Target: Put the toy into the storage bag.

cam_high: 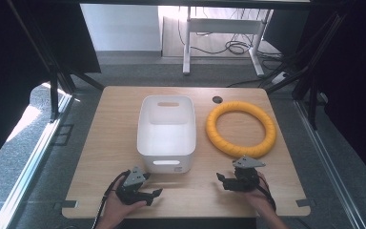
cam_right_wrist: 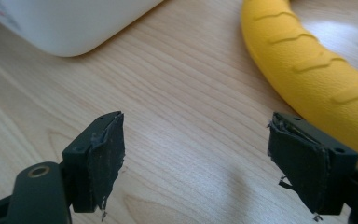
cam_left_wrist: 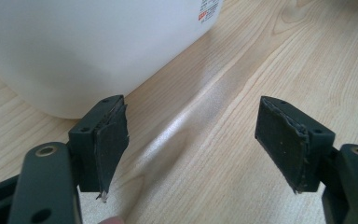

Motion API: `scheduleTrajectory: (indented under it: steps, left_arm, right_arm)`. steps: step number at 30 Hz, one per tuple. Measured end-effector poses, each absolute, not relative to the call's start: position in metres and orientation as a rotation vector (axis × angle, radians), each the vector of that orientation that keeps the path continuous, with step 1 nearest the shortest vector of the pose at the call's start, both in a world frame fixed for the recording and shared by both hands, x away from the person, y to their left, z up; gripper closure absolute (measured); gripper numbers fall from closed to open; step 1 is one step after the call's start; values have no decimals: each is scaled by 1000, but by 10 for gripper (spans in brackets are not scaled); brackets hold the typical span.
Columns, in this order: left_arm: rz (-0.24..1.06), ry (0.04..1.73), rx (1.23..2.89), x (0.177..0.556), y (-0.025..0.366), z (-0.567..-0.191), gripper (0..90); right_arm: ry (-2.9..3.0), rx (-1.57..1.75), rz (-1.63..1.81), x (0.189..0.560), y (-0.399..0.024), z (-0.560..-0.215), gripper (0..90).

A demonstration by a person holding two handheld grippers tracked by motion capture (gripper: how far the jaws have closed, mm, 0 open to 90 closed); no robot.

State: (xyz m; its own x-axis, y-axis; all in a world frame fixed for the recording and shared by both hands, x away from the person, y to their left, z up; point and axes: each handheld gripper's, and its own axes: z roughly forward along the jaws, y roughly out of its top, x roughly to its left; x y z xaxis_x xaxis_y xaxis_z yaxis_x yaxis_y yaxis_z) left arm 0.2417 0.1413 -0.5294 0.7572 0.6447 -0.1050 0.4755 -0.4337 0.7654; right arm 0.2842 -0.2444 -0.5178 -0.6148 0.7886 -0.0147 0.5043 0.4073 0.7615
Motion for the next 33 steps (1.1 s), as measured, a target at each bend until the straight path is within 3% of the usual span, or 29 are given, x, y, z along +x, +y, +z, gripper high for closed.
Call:
scheduleTrajectory:
  steps: [21,33]
  left_arm:
    - [243,830,2126,242,137,-533,254]
    - [223,833,2131,242,133,-535,254]
  right_arm:
    - [2409,980,1091,289,-255,-519,283]
    - [2384,971,1134,294,-276,-493,297]
